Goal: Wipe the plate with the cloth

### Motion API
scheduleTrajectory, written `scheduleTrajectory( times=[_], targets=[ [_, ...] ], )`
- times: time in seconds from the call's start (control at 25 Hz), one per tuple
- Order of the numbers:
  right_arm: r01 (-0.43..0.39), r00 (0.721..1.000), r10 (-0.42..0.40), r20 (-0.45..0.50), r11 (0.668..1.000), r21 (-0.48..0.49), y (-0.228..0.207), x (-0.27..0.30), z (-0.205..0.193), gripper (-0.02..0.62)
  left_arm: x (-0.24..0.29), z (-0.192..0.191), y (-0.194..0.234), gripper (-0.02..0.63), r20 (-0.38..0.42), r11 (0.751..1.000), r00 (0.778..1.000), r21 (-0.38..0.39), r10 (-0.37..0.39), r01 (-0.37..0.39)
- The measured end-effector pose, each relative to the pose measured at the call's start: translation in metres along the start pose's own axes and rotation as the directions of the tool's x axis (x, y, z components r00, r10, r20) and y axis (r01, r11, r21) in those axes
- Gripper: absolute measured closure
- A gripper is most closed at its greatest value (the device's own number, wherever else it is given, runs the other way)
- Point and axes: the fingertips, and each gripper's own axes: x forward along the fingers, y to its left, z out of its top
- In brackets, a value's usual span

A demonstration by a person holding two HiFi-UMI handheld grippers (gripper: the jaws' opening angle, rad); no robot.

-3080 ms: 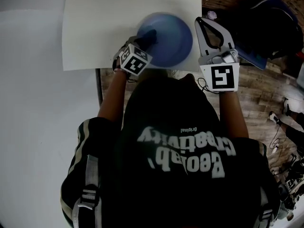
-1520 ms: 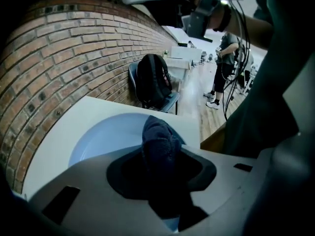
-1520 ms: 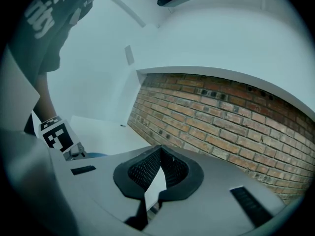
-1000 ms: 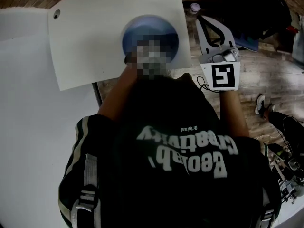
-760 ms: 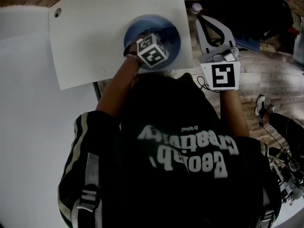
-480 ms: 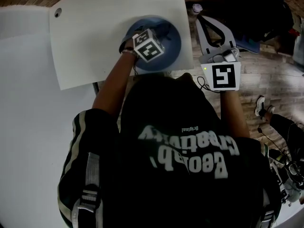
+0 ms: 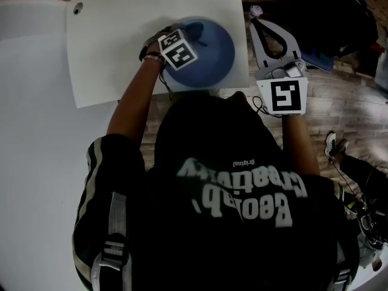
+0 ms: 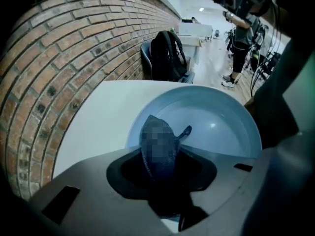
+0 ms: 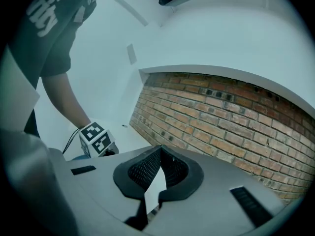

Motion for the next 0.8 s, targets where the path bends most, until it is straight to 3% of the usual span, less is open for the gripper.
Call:
scheduleTrajectory(
  times=[0.48, 0.8],
  targets=[
    [-0.035, 0.999, 0.035, 0.033, 0.999, -0.002, 0.006, 0.004, 0.009, 0.601, -0.02, -0.044, -0.028, 0.469, -0.033, 0.993, 0.999, -0.113, -0.016, 0.012],
    [-0.047, 0.998, 0.047, 0.05, 0.999, -0.004, 0.008, 0.005, 0.01, 0.601, -0.03, -0.049, -0.07, 0.466, -0.024, 0.995, 0.999, -0.09, -0.037, 0.034]
  ],
)
